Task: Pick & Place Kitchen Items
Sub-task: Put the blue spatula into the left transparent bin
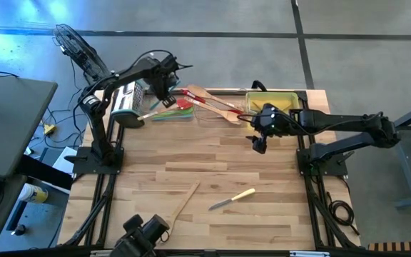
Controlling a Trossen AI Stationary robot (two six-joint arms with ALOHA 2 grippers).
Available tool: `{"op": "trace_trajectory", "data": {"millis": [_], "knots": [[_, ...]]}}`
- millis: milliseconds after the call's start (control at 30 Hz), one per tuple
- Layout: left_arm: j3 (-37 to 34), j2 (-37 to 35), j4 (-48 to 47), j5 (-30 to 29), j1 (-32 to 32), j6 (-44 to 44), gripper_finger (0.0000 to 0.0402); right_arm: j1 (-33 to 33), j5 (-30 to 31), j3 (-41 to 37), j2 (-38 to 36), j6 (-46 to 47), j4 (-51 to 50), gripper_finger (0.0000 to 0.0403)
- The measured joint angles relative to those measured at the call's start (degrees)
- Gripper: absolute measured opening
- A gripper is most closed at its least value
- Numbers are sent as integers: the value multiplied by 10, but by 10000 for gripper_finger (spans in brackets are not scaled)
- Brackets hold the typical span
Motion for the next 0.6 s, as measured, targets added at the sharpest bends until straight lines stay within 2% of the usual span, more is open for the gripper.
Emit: {"op": "trace_trajectory", "data": {"millis": [300,600], "knots": [[-13,0,-12,-13,1,7,6,-15,-16,0,2,-3,0,305],[-13,0,-30,8,1,15,6,-15,-18,0,2,13,0,305]]}}
